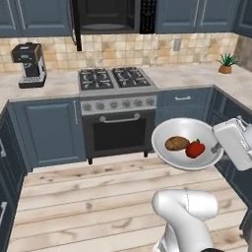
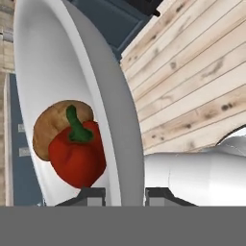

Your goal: Place the bowl containing the bell pepper and potato in the microwave. Close the microwave door and press the start button to microwave the meal.

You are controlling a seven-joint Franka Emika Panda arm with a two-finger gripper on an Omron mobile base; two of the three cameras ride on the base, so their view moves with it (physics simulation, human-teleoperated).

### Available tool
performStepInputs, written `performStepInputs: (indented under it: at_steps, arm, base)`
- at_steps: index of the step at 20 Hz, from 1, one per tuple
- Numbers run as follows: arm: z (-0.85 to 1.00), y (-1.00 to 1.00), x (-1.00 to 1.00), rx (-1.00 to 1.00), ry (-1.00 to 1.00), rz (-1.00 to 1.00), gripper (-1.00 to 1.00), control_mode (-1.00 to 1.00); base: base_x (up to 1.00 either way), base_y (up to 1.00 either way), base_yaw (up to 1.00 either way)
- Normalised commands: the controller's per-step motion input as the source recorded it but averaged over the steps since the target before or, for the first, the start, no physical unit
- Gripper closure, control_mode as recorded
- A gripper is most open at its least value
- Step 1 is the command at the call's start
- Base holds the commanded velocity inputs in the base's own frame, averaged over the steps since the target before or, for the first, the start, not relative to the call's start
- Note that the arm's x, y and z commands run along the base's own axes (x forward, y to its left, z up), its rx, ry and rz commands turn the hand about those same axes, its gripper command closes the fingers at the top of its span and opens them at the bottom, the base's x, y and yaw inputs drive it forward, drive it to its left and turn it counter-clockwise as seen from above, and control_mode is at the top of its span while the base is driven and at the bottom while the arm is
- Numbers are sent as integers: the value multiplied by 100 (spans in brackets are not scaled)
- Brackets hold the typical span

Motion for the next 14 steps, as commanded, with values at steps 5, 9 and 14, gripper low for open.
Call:
performStepInputs:
  at_steps: [5, 9, 14]
  arm:
    - [0, 0, 0, 0, 0, 0, 100, 100]
    - [0, 0, 0, 0, 0, 0, 100, 100]
    - [0, 0, 0, 0, 0, 0, 100, 100]
  base:
    - [65, 0, 1]
    - [78, 0, 0]
    - [84, 0, 0]
